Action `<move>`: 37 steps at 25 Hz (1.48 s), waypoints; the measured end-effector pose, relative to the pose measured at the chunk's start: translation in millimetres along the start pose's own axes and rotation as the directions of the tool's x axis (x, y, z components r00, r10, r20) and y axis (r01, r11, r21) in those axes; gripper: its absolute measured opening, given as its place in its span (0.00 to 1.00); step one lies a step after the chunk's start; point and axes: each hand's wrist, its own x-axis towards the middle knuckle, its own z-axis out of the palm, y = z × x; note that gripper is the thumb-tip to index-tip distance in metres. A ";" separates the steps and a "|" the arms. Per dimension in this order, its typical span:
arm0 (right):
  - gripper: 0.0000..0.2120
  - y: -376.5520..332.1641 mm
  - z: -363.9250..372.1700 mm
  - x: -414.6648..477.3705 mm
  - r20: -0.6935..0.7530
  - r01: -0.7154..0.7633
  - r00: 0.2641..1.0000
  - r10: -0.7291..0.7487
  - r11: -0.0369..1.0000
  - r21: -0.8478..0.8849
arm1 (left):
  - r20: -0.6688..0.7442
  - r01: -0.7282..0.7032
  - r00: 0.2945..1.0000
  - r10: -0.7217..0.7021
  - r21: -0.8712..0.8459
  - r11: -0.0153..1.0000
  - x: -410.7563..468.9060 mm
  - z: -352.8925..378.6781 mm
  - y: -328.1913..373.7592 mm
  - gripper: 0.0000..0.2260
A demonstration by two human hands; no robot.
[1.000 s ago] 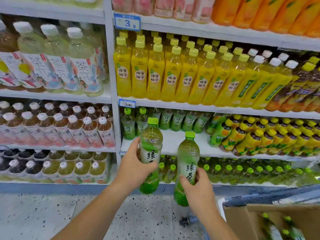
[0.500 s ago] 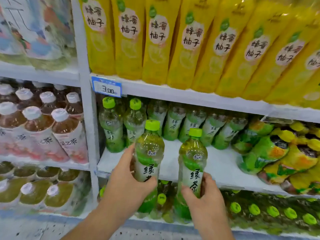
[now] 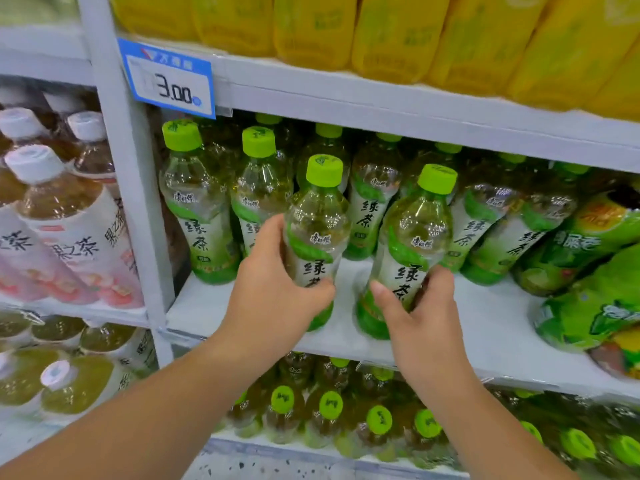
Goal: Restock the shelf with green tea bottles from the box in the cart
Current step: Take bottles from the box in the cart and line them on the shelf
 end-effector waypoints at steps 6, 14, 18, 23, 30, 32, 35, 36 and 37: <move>0.24 7.3 8.5 6.8 0.045 0.047 0.998 -0.047 0.999 0.012 | -0.033 0.013 0.999 -0.011 0.067 0.998 -3.3 8.3 -3.1 0.17; 0.20 28.7 0.9 1.4 0.119 0.013 0.993 -0.019 0.999 0.053 | -0.141 0.176 0.979 -0.145 0.247 0.953 -26.2 17.0 -28.8 0.19; 0.20 35.4 11.2 11.4 0.084 0.012 0.996 -0.021 0.995 0.104 | -0.209 0.190 0.968 -0.139 0.252 0.949 -26.4 23.2 -33.5 0.17; 0.19 36.7 21.6 22.9 0.046 0.045 0.998 -0.050 0.992 0.115 | -0.163 0.162 0.982 -0.097 0.451 0.878 -18.7 20.4 -30.2 0.16; 0.21 32.6 23.1 26.4 0.068 0.083 0.993 -0.093 0.988 0.127 | -0.028 0.089 0.995 -0.098 0.699 0.710 0.8 20.3 -20.6 0.19; 0.21 34.7 24.3 25.6 0.056 0.088 0.994 -0.096 0.988 0.128 | -0.026 0.068 0.997 -0.070 0.703 0.708 3.4 21.2 -21.4 0.18; 0.19 41.2 26.9 24.5 0.045 0.095 0.994 -0.101 0.989 0.117 | -0.060 0.049 0.998 -0.012 0.664 0.746 5.8 20.6 -24.5 0.18; 0.20 42.7 27.3 24.4 0.047 0.099 0.993 -0.104 0.990 0.104 | -0.061 0.032 0.998 0.010 0.650 0.759 5.8 20.0 -25.9 0.18; 0.22 43.6 27.1 23.9 0.055 0.110 0.992 -0.115 0.990 0.090 | -0.055 0.010 0.998 0.033 0.644 0.765 5.3 18.9 -27.7 0.18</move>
